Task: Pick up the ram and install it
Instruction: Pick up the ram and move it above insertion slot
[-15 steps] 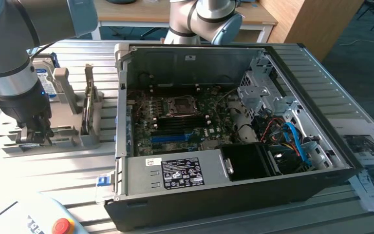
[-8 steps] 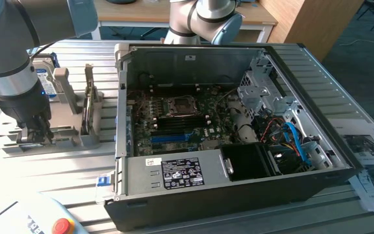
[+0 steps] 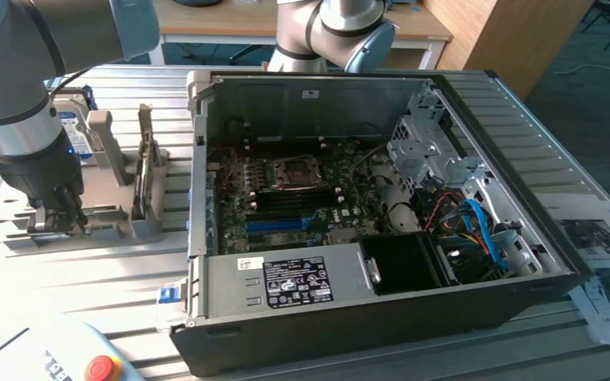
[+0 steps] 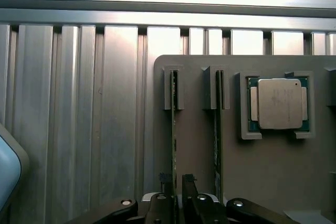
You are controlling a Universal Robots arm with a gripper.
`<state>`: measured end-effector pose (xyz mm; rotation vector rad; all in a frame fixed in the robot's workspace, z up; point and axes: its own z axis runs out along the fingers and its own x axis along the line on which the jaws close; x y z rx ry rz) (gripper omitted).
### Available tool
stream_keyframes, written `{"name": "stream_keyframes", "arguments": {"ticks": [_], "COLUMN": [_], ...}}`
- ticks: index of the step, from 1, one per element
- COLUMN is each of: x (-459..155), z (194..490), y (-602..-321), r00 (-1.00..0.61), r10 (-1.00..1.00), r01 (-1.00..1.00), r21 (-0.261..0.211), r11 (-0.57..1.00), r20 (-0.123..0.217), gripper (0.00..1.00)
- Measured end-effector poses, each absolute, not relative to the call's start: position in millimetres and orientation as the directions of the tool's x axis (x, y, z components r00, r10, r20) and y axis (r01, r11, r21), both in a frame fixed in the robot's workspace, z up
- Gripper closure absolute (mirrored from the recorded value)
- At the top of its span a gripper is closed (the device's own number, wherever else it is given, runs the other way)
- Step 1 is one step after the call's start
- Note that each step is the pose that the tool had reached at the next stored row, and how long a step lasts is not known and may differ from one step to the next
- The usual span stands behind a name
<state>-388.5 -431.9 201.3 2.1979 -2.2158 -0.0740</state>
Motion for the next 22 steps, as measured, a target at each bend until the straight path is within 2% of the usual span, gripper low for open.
{"name": "stream_keyframes", "arguments": {"ticks": [22], "x": [-388.5], "z": [201.3], "y": [-431.9], "r00": [-0.011], "r10": [-1.000], "r01": [-0.999], "r21": [0.048], "r11": [0.010], "r20": [-0.019], "gripper": [0.79]}}
